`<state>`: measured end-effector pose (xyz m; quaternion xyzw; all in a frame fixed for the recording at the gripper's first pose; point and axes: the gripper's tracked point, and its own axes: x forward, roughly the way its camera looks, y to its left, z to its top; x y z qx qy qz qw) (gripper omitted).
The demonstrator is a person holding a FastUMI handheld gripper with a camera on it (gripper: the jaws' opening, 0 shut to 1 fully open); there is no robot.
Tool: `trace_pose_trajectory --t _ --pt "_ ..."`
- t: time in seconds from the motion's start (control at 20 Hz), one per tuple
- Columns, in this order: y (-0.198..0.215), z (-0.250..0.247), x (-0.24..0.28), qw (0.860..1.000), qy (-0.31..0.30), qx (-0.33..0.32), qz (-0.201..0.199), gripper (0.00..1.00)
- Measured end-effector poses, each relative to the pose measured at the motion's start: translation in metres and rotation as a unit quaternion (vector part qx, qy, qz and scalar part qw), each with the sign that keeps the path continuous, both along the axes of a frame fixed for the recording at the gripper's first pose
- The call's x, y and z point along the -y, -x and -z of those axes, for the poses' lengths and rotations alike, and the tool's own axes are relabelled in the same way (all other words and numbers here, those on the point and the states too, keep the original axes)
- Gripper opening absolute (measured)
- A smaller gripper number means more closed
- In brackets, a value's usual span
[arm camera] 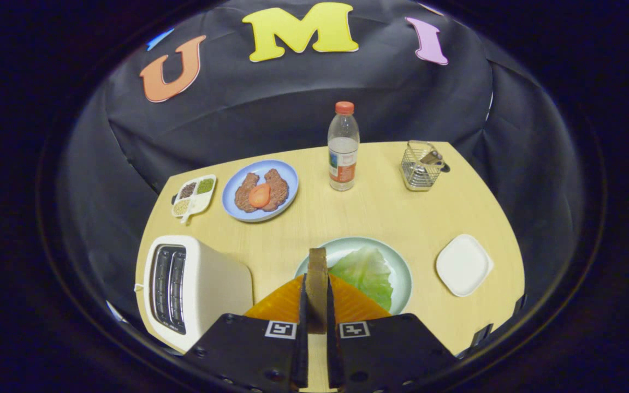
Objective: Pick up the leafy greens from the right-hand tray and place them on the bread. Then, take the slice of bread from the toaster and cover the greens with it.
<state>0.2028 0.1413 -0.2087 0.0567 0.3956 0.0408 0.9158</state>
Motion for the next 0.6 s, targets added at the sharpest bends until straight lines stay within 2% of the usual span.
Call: trace_pose_trajectory --t 0.3,0.5,0.55,0.6 --pt "-0.017 0.036 0.021 0.999 -0.036 -0.021 -0.008 0.14" --pt "-0.031 0.048 0.051 0.999 -0.032 -0.023 -0.016 0.14" --pt "-0.032 0.052 0.058 0.999 -0.032 -0.028 -0.02 0.2" --pt "-0.035 0.056 0.066 0.999 -0.029 -0.032 -0.02 0.2"
